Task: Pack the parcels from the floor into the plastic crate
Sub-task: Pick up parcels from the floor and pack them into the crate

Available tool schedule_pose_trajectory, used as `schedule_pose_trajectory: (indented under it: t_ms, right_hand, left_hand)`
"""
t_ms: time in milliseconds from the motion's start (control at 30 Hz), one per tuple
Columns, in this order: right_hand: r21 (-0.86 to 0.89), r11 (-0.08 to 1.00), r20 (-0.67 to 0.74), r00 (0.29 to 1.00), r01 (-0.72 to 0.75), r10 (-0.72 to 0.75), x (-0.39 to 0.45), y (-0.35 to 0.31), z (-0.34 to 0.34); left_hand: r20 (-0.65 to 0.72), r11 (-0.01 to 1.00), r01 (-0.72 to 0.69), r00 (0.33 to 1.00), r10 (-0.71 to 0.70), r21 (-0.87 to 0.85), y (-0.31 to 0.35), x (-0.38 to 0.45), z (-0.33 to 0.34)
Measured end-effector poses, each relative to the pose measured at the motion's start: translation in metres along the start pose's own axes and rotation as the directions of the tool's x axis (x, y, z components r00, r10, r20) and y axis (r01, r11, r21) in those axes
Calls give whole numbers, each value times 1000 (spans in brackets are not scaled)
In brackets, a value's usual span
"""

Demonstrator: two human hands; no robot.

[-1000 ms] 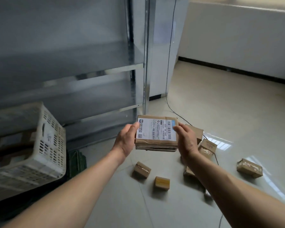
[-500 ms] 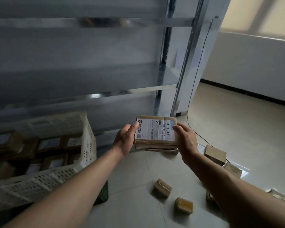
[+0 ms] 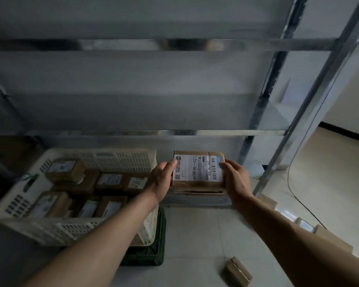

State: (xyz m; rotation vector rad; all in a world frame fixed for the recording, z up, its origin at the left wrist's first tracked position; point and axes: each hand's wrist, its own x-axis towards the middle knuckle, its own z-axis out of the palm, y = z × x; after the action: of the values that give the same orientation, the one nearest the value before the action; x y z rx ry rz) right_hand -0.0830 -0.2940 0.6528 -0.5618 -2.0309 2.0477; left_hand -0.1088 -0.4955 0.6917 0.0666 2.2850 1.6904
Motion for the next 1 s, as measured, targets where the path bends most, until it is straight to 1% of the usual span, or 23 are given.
schedule_pose_trajectory:
  t_ms: [167, 267, 333, 467, 567, 700, 800, 867, 1000]
  right_hand:
    - [-24, 1000, 122, 992, -15, 18, 50, -1, 55]
    - [-50, 999, 195, 981, -3, 13, 70, -2, 93]
    - [-76, 997, 226, 974, 10, 7, 77, -2, 120]
    - [-85, 996, 280, 960, 4, 20, 87, -1, 176]
    - [-94, 996, 301, 953, 6, 22, 94, 4, 221]
    - [-94, 996, 288, 957, -4, 31, 97, 14, 281]
    - [-88, 995, 269, 961, -43, 66, 93, 27, 324]
    - [-103, 993, 259, 962, -64, 89, 89, 35, 351]
    - [-150, 987, 252, 963, -62, 98, 76, 47, 396]
  left_hand:
    - [-128, 1000, 10, 992, -7, 18, -4, 30, -40]
    - [-222, 997, 65, 973, -70, -30, -13, 43, -68]
    - [-256, 994, 98, 960, -109, -57, -12, 42, -86]
    - [-288, 994, 90, 952, -105, -68, -28, 51, -131]
    - [-317, 989, 108, 939, -134, -99, -47, 65, -171]
    - [-306, 985, 105, 941, -143, -139, -78, 86, -227]
    - [-255, 984, 110, 956, -144, -143, -102, 101, -274]
    - [-227, 982, 138, 960, -165, -127, -117, 111, -303]
    - [-155, 980, 170, 970, -186, -106, -143, 129, -348]
